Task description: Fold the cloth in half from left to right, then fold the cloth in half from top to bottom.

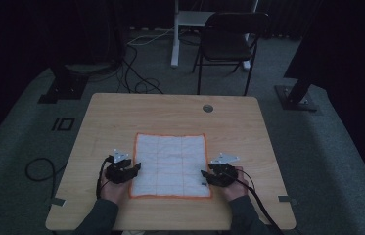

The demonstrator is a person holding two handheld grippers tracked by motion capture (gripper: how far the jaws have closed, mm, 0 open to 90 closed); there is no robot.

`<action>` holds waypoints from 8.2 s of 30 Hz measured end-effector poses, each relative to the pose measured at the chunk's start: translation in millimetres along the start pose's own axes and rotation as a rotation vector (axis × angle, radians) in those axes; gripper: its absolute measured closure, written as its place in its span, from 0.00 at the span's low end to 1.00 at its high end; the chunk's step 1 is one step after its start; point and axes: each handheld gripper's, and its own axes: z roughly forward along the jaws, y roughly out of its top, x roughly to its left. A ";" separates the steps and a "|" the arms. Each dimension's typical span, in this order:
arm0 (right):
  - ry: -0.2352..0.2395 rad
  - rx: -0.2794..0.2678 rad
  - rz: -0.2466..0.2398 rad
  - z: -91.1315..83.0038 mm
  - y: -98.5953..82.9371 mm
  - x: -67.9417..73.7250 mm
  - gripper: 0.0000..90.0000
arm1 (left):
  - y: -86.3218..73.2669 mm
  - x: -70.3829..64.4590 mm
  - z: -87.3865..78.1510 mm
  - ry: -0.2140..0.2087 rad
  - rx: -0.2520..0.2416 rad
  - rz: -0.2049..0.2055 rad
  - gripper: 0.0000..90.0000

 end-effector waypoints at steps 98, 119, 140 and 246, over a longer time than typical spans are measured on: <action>-0.002 0.014 0.053 3.4 -3.7 -11.7 0.61 | 93.7 -137.6 47.9 -0.463 -0.007 0.169 0.96; -0.013 0.014 0.065 2.8 -4.4 -13.4 0.61 | 65.1 -89.1 8.1 -0.363 -0.004 0.144 0.76; -0.016 -0.030 0.038 0.3 15.0 -14.1 0.61 | 15.3 -106.9 10.3 -0.424 0.087 0.212 0.88; -0.063 -0.030 0.117 59.8 60.6 -59.7 0.64 | 82.1 -33.7 65.6 -0.199 -0.059 0.103 0.67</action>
